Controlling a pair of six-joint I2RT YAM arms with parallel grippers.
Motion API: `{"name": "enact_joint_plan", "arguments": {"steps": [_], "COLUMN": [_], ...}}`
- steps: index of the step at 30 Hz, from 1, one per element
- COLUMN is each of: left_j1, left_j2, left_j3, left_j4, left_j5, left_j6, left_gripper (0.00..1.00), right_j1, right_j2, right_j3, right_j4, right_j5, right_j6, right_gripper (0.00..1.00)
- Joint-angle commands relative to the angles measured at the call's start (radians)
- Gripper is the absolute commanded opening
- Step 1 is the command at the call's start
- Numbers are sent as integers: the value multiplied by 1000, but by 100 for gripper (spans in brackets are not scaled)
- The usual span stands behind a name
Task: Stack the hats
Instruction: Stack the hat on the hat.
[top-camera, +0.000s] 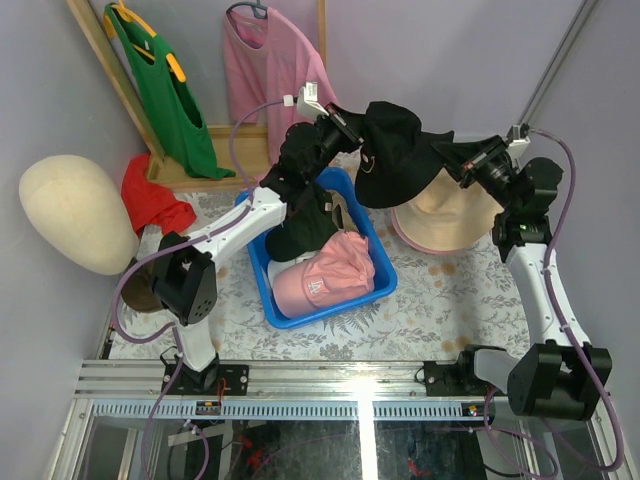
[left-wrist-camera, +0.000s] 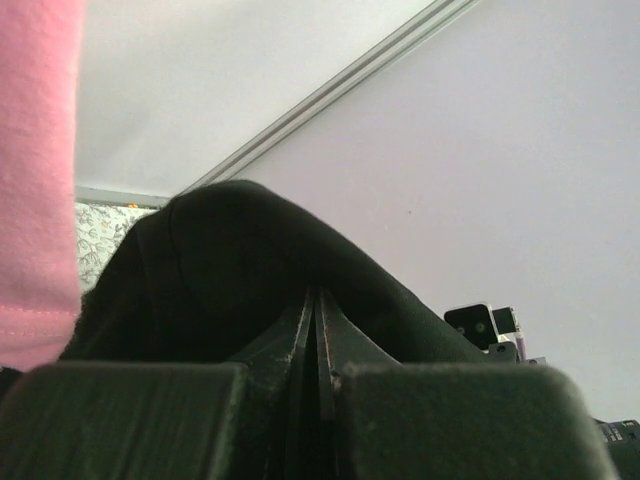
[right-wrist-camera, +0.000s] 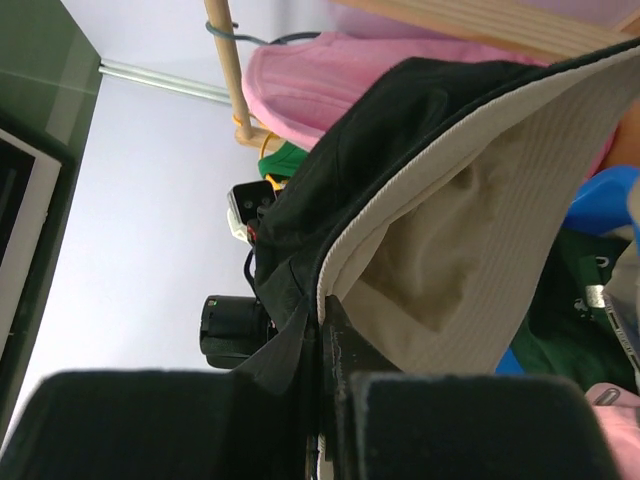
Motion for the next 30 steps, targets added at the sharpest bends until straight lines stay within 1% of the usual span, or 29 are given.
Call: {"name": "enact_joint_plan", "arguments": {"steps": [1, 5, 12, 21, 24, 26, 28, 30], "left_j1": [3, -3, -27, -39, -39, -39, -40, -40], "left_j2": [-15, 16, 99, 127, 124, 125, 124, 124], "left_j3": [66, 108, 236, 257, 263, 262, 262, 262], "left_j4": [14, -4, -80, -140, -177, -194, -205, -210], "left_j5": [70, 114, 186, 209, 200, 194, 187, 182], "left_j6": [25, 35, 68, 88, 110, 121, 125, 127], "left_gripper": [0, 0, 0, 0, 4, 8, 19, 27], "right_j1": [-55, -102, -176, -251, -264, -275, -290, -310], "right_j2": [-61, -81, -109, -142, -142, -145, -150, -156], "right_j3": [-13, -34, -80, -171, -186, -196, -211, -231], "right_j4": [4, -3, 14, 38, 52, 53, 52, 51], "right_j5": [-1, -6, -25, -28, -21, -14, -10, -8], "right_j6": [-21, -25, -19, -8, 2, 3, 5, 10], "right_gripper": [0, 0, 0, 0, 0, 0, 0, 0]}}
